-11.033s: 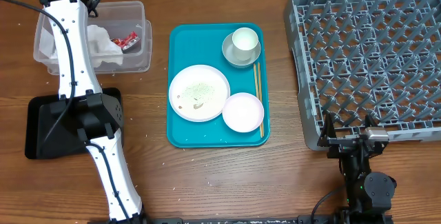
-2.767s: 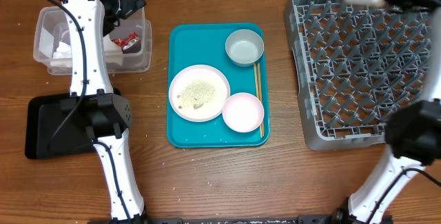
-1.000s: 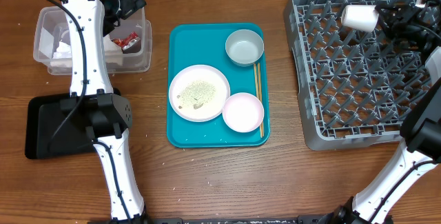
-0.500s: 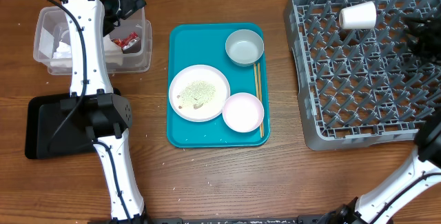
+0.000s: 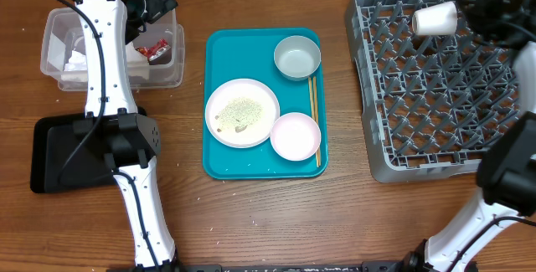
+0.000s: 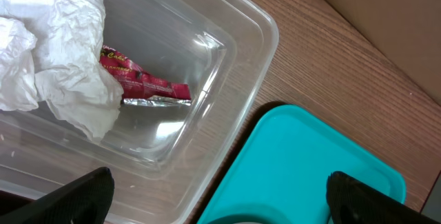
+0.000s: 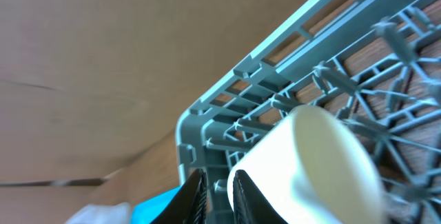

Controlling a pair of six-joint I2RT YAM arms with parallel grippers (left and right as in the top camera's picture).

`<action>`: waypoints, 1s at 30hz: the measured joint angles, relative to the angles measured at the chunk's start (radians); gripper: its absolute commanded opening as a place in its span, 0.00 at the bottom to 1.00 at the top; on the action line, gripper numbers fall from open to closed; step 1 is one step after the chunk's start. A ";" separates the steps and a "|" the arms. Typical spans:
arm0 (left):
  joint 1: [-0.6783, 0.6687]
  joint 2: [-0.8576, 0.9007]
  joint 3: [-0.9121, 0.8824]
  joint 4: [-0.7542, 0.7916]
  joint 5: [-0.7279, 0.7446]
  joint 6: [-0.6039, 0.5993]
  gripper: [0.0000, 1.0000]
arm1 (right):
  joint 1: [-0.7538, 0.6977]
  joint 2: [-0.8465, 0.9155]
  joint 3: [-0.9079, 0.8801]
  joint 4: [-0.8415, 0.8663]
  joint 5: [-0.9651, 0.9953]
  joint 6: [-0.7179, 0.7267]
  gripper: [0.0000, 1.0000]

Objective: Sort waste into correct bins and load items into the dishwasher
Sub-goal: 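Release the cup and lift the right gripper from the rack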

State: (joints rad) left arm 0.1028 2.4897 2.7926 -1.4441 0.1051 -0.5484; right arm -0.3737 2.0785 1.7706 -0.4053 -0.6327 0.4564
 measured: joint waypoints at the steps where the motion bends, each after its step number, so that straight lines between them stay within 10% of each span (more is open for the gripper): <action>1: 0.000 0.000 0.000 0.000 0.000 0.000 1.00 | 0.026 0.000 0.000 0.001 0.043 -0.001 0.17; 30: 0.000 0.000 0.000 0.000 0.000 0.000 1.00 | 0.080 0.000 0.000 -0.178 0.621 0.014 0.19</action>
State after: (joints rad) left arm 0.1028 2.4897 2.7926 -1.4441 0.1051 -0.5484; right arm -0.2939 2.0789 1.7706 -0.5831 -0.0113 0.4709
